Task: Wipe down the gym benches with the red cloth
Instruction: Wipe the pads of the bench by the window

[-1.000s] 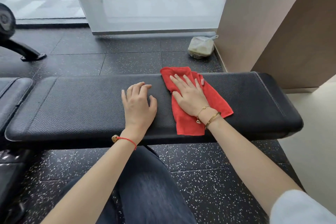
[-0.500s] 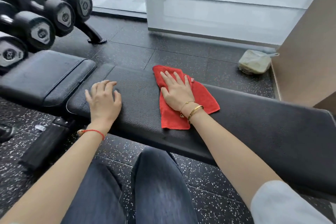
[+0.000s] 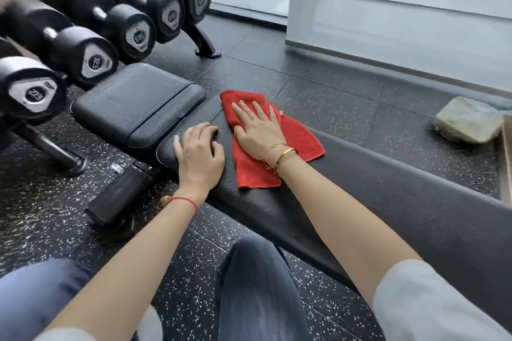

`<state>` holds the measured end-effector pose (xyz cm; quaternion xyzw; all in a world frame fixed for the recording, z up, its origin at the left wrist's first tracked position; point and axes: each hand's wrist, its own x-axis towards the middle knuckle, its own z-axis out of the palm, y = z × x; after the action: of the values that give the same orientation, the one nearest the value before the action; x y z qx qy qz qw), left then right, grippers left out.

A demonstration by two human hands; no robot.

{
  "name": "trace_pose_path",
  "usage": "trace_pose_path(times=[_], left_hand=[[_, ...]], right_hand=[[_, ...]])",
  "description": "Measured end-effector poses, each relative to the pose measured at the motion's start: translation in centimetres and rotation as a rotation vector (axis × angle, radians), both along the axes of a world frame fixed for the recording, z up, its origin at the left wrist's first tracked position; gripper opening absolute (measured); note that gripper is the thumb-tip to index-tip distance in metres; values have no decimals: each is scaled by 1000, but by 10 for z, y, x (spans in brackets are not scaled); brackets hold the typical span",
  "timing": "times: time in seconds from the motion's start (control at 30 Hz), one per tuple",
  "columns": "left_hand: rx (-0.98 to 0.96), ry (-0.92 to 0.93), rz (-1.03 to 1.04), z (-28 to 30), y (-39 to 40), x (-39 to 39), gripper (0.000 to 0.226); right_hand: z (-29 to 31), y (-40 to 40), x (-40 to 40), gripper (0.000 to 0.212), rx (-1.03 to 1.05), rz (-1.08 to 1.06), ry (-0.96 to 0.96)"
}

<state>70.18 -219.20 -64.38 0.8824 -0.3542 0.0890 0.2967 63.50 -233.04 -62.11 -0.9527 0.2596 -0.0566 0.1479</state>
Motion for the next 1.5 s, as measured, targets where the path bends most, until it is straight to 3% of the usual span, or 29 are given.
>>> trace_pose_path(times=[0.37, 0.87, 1.13, 1.33, 1.5], left_hand=[[-9, -1, 6, -4, 1, 4, 37], [23, -13, -8, -5, 3, 4, 38], [94, -19, -38, -3, 5, 1, 38], [238, -64, -150, 7, 14, 13, 40], [304, -74, -320, 16, 32, 36, 45]], right_hand=[[-2, 10, 2, 57, -13, 45, -20], [-10, 98, -108, 61, -90, -222, -76], [-10, 94, -172, 61, -91, -337, -94], [-4, 51, -143, 58, -47, -313, -59], [0, 18, -70, 59, -35, -268, -5]])
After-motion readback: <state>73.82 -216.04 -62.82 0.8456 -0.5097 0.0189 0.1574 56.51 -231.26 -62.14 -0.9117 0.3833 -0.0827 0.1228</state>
